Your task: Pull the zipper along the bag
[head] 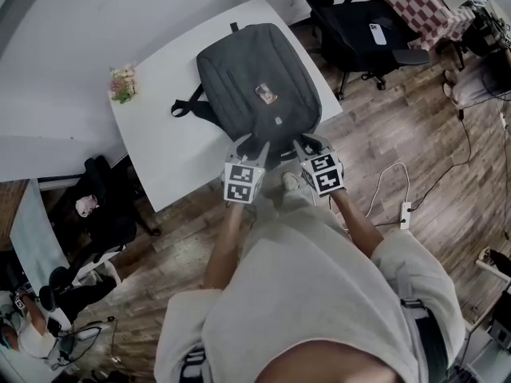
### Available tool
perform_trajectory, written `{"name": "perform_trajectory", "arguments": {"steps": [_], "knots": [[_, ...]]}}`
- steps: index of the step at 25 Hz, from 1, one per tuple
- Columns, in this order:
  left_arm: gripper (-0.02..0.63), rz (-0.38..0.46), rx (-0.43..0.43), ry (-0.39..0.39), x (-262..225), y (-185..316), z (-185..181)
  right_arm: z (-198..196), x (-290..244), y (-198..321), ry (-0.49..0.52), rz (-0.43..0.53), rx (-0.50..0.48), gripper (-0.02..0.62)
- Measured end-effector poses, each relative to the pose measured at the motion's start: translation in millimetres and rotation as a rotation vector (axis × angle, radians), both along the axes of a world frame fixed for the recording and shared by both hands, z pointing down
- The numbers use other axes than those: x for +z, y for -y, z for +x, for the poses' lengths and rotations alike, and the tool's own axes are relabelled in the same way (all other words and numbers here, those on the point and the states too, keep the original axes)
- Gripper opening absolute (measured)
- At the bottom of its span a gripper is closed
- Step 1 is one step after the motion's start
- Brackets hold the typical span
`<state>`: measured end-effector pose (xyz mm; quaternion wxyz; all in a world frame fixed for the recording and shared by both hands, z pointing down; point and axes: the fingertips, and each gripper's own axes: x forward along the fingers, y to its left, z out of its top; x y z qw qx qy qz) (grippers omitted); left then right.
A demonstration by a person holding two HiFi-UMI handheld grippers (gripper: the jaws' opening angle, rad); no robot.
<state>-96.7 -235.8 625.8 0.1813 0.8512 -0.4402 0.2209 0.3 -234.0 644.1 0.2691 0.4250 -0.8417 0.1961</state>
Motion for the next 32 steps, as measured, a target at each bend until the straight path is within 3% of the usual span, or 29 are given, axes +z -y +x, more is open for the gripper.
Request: {"name": "perform_trajectory", "arguments": {"steps": [4,14,23,32], "knots": [[0.152,0.055,-0.153,-0.078,-28.6,11.3,-36.5,-6.5,-32.7,24.7,0.046,0.078,0.025,0.069],[0.052,0.232,-0.354,-0.092,-92.7,24.0,-113.5,-16.1,-101.8,63.6,0.091,0.26,0.031,0.023],[0.026,0.33,-0.403,-0.075,-132.7,32.2,-139.3,-41.8,-153.5,74.5,0.119,0.385,-0.011,0.014],[0.026,0.352,-0.396,-0.055,-140.5,36.4,-146.1,-48.3,-164.4,79.8,0.119,0.409,-0.009,0.014]]}}
